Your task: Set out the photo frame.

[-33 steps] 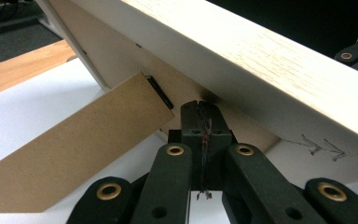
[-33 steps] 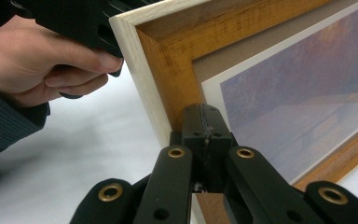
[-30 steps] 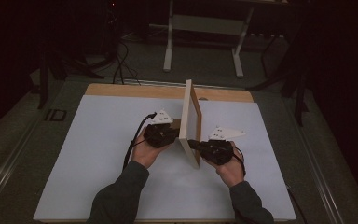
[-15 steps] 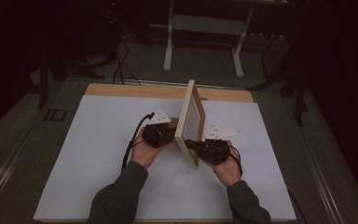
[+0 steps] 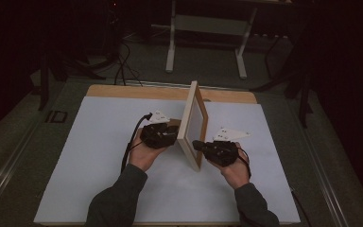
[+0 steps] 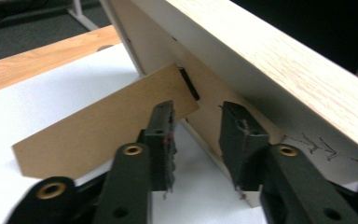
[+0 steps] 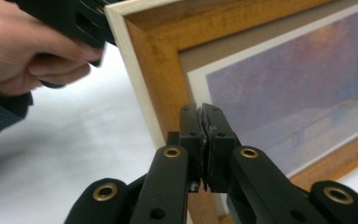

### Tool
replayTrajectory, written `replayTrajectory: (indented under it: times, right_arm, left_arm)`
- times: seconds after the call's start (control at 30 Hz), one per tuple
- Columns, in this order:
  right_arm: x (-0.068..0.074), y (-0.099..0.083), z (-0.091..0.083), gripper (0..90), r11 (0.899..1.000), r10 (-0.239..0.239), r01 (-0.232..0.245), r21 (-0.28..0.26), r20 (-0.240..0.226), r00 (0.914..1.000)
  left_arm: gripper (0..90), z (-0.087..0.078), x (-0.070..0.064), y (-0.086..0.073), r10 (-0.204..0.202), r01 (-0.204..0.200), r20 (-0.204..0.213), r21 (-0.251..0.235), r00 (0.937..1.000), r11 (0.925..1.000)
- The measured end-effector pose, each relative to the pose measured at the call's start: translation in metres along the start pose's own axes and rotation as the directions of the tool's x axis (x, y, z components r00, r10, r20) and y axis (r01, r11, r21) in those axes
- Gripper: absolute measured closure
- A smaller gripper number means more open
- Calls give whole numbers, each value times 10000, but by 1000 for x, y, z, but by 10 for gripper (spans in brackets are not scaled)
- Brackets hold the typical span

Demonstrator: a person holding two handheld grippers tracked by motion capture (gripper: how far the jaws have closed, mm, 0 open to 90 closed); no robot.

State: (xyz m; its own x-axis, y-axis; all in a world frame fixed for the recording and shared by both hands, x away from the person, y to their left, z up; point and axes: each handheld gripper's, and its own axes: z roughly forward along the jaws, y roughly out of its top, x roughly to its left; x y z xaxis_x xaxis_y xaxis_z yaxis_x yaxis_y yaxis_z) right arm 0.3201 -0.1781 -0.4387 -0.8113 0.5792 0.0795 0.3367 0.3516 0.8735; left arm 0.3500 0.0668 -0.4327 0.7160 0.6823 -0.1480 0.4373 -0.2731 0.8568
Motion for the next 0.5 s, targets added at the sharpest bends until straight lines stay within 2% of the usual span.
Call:
replayTrajectory:
  times: [0.1, 0.27, 0.37, 0.5]
  right_arm:
    - [-2, -2, -2, 853, 10000, 61, -61, 33, 52, 10000]
    - [-4, -6, -2, 812, 9999, 73, -75, 135, 167, 9998]
    - [-6, -9, -3, 799, 9998, 168, -171, 132, 214, 9996]
    - [-8, -13, -5, 789, 9996, 175, -181, 213, 280, 9995]
  left_arm:
    - [596, -5, 2, 1, -335, 335, 23, -48, 9994, 9994]
    - [572, -14, 4, 3, -602, 602, 114, -40, 9981, 9982]
    - [542, -17, 5, 4, -830, 828, 167, 156, 9964, 9964]
    - [531, -23, 6, 5, -934, 931, 215, 148, 9954, 9955]
